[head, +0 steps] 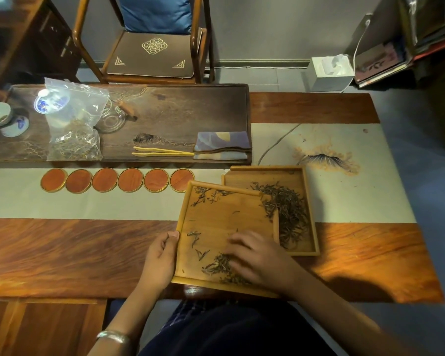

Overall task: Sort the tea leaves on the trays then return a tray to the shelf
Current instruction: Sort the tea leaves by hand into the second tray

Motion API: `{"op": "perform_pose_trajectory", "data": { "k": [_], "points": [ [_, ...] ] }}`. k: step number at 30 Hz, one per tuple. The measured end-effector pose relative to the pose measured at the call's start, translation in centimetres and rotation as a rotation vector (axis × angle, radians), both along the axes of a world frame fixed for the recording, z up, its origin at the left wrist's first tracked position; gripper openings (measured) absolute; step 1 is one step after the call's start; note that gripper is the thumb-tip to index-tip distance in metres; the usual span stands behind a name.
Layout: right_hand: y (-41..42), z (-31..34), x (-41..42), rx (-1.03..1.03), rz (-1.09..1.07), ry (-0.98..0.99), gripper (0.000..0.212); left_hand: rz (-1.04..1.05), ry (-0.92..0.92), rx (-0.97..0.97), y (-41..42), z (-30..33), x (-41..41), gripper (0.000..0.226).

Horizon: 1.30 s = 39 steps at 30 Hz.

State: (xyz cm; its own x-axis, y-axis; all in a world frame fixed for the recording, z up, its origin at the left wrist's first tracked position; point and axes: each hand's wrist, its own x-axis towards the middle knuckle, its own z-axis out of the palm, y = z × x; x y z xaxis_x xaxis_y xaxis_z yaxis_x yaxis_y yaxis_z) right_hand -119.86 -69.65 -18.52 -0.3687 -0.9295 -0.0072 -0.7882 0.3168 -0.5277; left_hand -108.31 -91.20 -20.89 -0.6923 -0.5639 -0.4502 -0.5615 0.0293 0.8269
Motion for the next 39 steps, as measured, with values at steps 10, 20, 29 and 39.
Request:
{"op": "perform_pose_trajectory", "data": {
  "k": [10,20,29,39],
  "points": [
    [-0.7,-1.7,-0.4,0.037,-0.119,-0.002,0.025,-0.029,0.012,0.006,0.6,0.5,0.3,0.029],
    [1.8,-3.0,-6.4,0.072,-0.425,0.050,0.021,-0.023,0.004,-0.010,0.5,0.8,0.8,0.029],
    [2.4,-3.7,-8.4,0.028,-0.555,0.014,0.020,-0.013,-0.001,-0.030,0.2,0.5,1.1,0.033],
    [1.7,-3.5,-4.5,0.027,-0.354,0.065,0.018,0.011,-0.003,0.004,0.0,0.2,1.0,0.029]
  ]
}}
